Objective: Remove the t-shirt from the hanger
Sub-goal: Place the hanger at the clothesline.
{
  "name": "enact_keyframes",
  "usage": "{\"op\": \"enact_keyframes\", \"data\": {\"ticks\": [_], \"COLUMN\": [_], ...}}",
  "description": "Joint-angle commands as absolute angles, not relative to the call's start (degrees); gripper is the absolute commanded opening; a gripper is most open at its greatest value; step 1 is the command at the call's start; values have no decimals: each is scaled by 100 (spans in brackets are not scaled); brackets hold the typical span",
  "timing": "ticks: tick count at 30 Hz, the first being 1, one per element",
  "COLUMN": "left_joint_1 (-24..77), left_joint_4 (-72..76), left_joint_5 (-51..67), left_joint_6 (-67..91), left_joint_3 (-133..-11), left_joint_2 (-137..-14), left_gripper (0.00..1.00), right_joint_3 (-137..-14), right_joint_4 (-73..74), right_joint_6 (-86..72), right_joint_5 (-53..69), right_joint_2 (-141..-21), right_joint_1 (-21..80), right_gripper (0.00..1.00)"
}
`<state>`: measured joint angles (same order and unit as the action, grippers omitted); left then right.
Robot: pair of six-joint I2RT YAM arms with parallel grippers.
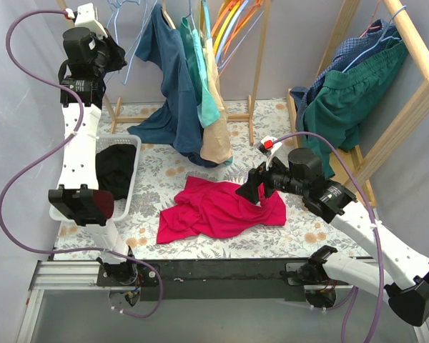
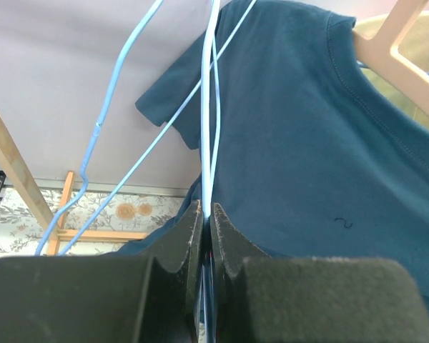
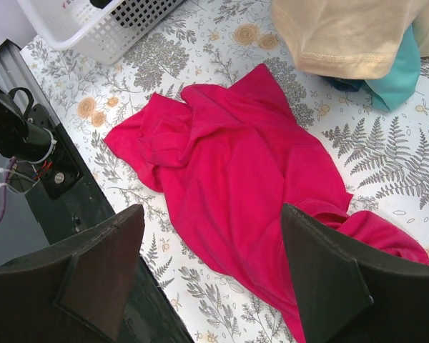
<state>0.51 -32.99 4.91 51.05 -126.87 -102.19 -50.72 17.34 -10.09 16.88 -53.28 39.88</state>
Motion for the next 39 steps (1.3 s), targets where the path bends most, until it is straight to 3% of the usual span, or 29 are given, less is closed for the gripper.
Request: {"op": "enact_keyframes", "data": {"ticks": [1,9,16,19,22,24,25,29,33,39], "left_joint_1": [9,9,9,9,9,9,9,9,9,9], "left_joint_4": [-3744,-3595,-3691,-3753,-3735,-3709,-3639,-3472,-3287,-3085], "left_joint_5": [703,-104,-132,-62,-9,263,281,299,316,457], "left_joint_6": [5142,5063,4922,5009,5124,5168,5185,5159,5124,5185], "left_joint_3": [-12806,-12437,-12462,-12638,-12849,-12858,-12789,-12551,-12445,-12349], "left_joint_2": [-10406,-10073,-10168,-10283,-10423,-10433,-10415,-10248,-10020,-9677], "left_gripper": [0,0,2,12,14,30,45,62,70,73], "right_joint_3": [-5089,-5089,-5106,-5098,-5080,-5071,-5071,-5062,-5054,-5036], "right_joint_4": [1468,1459,1432,1433,1441,1450,1450,1450,1441,1433], "right_joint_6": [-1046,-1037,-1055,-1055,-1072,-1063,-1063,-1055,-1055,-1072], "right_joint_5": [1749,1731,1740,1731,1731,1731,1731,1705,1749,1749], "right_joint_2": [-5177,-5256,-5335,-5309,-5282,-5273,-5265,-5291,-5335,-5300], "right_joint_1": [4017,4017,4017,4017,4017,4017,4017,4017,4017,4017], "right_gripper": [84,84,84,84,84,84,84,84,84,84]}}
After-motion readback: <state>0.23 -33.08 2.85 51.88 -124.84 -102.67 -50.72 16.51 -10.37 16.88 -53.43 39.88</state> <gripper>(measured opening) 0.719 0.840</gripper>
